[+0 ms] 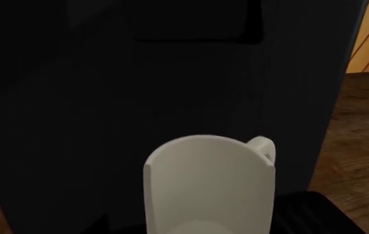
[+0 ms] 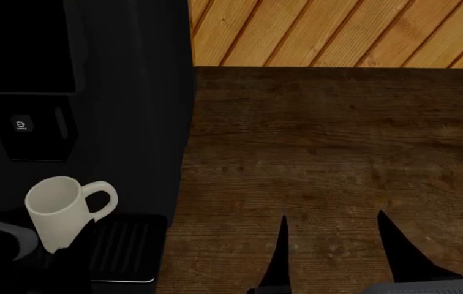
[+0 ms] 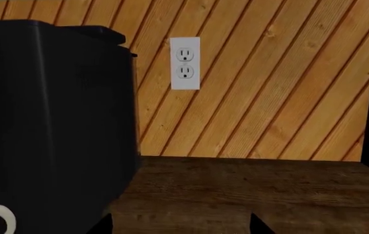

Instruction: Pick the mug from under the coffee machine dispenser and place it on the counter.

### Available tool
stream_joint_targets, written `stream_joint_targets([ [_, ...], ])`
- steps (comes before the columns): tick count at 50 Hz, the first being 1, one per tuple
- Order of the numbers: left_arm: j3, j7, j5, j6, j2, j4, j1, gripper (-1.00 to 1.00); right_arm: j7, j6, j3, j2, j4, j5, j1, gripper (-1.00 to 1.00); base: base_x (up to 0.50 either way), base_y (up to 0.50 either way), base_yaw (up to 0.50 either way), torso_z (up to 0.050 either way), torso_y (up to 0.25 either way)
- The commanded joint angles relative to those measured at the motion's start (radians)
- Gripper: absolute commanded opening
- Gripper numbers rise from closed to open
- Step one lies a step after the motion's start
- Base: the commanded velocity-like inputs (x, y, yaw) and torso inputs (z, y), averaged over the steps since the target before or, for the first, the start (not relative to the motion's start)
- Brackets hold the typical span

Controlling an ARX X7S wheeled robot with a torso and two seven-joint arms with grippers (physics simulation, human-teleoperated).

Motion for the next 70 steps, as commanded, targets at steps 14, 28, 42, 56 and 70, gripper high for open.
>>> stream_joint_targets([
  [14,0.058,0.015,-0.018,0.021,0.029,-0.118,-0.011,1.0,-0.004,0.0,-0.002,0.002,0.008,-0.002,0.003,1.0,0.0,0.0,0.0,0.0,0.0],
  [28,0.067,0.02,-0.027,0.01,0.026,-0.123,-0.013,-1.0,-0.006,0.009,-0.006,-0.001,0.007,0.007,0.019,1.0,0.0,0.0,0.0,0.0,0.0],
  [42,0.003,-0.05,-0.088,-0.059,-0.027,0.065,0.039,-1.0,-0.003,0.007,-0.01,0.001,0.003,0.003,0.012,1.0,0.0,0.0,0.0,0.0,0.0],
  [56,-0.096,-0.136,-0.148,-0.125,-0.086,0.205,0.104,-1.0,-0.006,-0.004,-0.005,0.004,0.01,0.004,0.005,1.0,0.0,0.0,0.0,0.0,0.0],
  [70,-0.217,-0.232,-0.198,-0.172,-0.129,0.312,0.176,-1.0,-0.014,-0.005,-0.007,0.0,0.018,0.005,0.017,1.0,0.0,0.0,0.0,0.0,0.0],
])
